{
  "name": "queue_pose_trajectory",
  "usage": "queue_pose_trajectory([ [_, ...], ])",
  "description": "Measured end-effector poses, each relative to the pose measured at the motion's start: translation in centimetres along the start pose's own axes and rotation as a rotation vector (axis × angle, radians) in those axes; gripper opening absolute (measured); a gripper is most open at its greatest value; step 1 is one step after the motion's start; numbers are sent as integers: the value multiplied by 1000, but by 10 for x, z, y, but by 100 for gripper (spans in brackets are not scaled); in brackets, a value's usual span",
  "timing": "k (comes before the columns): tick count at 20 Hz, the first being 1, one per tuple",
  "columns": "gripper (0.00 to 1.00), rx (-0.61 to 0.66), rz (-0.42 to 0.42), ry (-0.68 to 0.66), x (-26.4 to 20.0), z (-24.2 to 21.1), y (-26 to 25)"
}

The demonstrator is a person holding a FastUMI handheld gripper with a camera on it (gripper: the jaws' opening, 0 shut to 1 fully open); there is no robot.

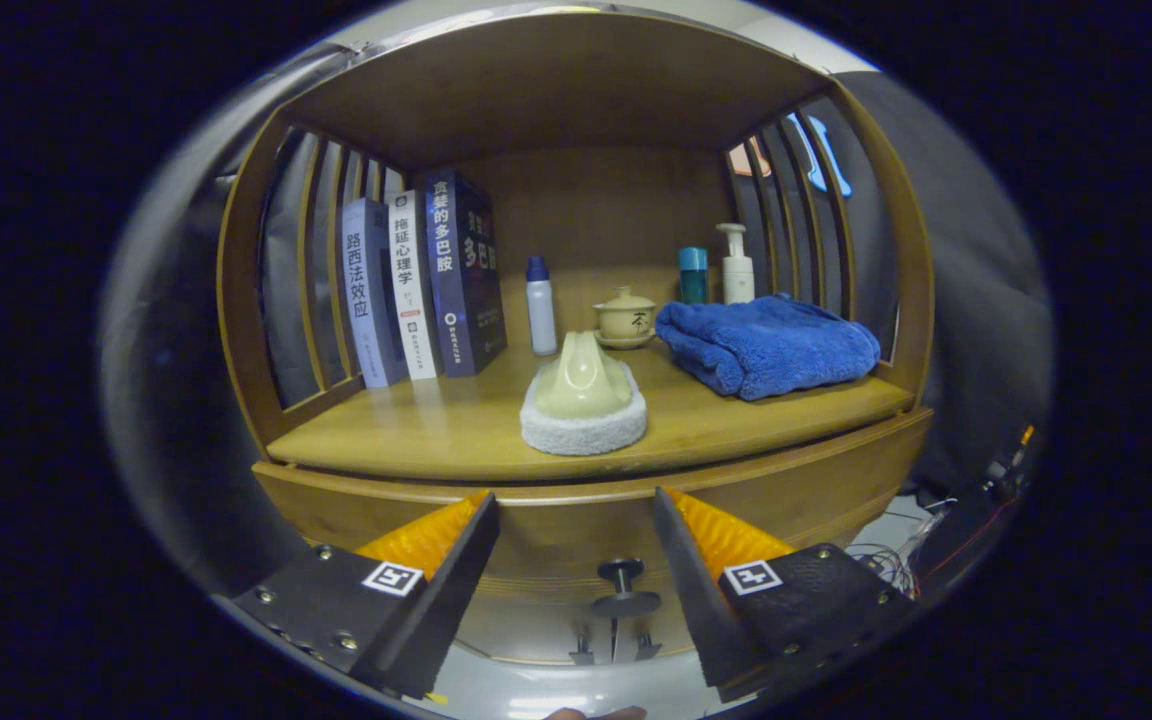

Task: Pull open the drawer, take out the items inside it, and place them on the countertop above the cabinet.

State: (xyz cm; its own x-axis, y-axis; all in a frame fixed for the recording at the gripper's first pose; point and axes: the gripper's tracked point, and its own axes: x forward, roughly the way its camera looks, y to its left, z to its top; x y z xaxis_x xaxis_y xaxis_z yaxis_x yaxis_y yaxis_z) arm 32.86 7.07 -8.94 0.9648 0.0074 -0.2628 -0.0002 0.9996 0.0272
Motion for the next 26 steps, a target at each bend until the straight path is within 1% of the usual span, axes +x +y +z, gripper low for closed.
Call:
queue_pose_trajectory([
  [2, 94, -2, 1, 6, 3, -1, 8],
  [10, 94, 36, 7, -11, 1, 4, -1],
  [18, 94, 51, 6, 12, 0, 4, -8],
  [21, 94, 8, -17, 66, -16, -3, -28],
  [26, 94, -78, -16, 39, -55, 12, -83],
])
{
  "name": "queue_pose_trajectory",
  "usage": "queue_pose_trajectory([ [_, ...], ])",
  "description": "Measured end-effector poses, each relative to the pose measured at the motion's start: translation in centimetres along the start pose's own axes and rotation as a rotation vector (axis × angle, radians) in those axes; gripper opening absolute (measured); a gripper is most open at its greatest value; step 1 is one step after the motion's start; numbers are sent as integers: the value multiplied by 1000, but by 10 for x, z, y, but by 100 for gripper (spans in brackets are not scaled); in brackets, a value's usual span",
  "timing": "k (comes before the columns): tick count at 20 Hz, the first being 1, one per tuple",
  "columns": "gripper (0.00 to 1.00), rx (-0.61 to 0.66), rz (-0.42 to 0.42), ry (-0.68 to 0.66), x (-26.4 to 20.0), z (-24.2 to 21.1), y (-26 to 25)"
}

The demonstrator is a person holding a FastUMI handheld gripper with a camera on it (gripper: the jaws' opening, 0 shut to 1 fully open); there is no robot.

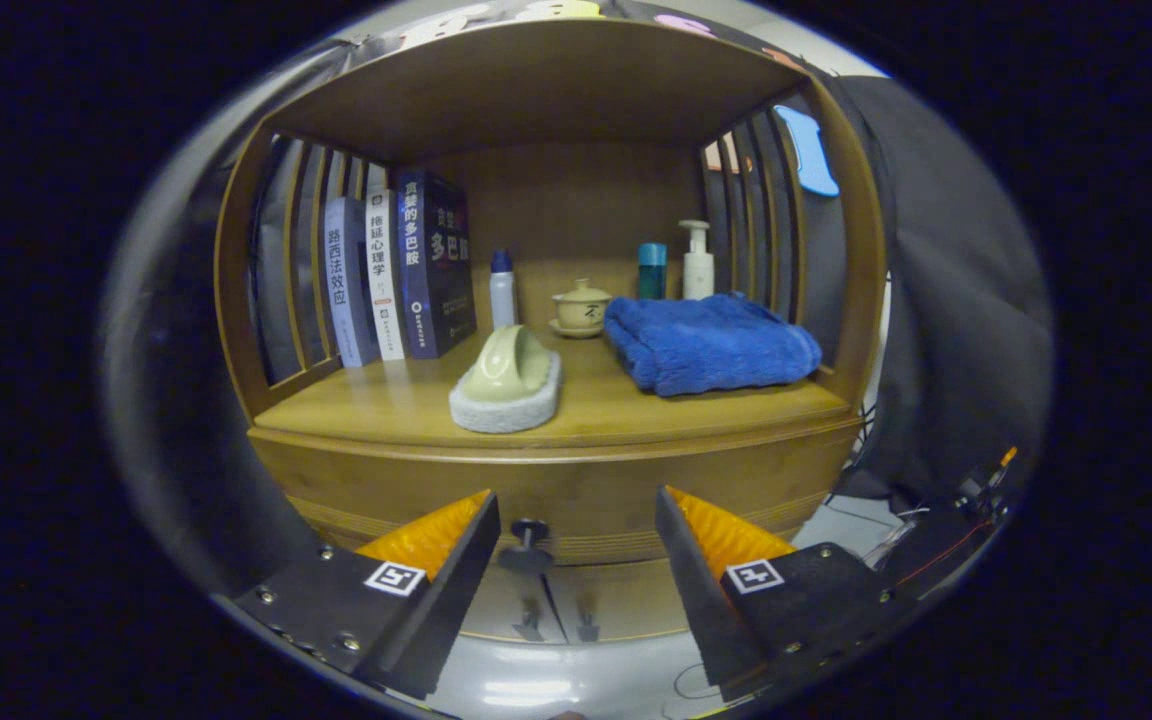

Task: Pull open the drawer, take out the items inside it, and place them on the countertop above the cabinet.

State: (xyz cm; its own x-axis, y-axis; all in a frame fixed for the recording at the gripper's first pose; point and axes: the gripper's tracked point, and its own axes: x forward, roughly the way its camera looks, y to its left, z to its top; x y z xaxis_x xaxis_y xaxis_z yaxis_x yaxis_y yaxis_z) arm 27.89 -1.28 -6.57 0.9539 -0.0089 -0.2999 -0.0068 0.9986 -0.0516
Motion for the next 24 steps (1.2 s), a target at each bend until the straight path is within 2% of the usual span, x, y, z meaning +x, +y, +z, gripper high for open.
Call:
queue_pose_trajectory([
  [5, 93, -122, 27, -18, -32, -1, -53],
  [11, 94, -196, 26, 118, -54, -50, -129],
  [15, 93, -225, 64, 115, -54, -68, -168],
  [19, 92, -214, 71, 59, -50, -73, -211],
  [24, 92, -92, 33, -53, -42, -63, -265],
])
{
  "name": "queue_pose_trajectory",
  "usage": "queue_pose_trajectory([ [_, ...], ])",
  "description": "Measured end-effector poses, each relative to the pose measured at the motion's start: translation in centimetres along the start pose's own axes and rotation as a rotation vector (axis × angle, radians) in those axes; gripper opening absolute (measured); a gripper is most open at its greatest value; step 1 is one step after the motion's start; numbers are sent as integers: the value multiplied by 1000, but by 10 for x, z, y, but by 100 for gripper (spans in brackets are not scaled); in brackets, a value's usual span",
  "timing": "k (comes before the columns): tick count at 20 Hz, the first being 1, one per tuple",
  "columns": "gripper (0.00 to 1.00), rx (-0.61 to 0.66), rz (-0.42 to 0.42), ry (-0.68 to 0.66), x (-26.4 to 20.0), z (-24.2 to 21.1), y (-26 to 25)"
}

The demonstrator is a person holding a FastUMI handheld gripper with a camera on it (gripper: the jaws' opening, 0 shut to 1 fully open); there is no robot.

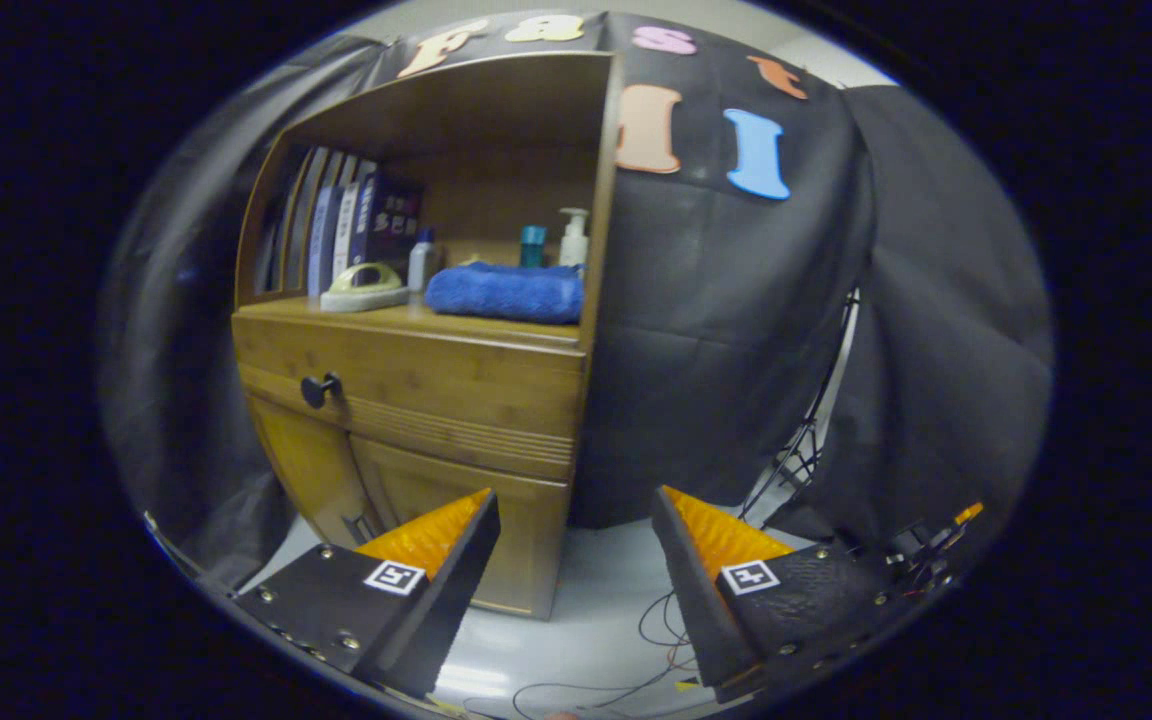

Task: Pull open the drawer, take out the items inside it, and place them on the countertop above the cabinet.

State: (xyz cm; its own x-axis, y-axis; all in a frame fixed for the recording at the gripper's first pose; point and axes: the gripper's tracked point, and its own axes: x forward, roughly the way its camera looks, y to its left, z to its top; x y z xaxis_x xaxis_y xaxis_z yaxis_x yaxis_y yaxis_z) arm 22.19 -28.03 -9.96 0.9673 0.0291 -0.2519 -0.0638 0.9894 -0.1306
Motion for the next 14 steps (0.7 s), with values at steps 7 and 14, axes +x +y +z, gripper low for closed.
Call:
queue_pose_trajectory([
  [7, 92, 43, -8, -30, -2, 1, -29],
  [14, 92, 75, 26, 23, -6, -15, -37],
])
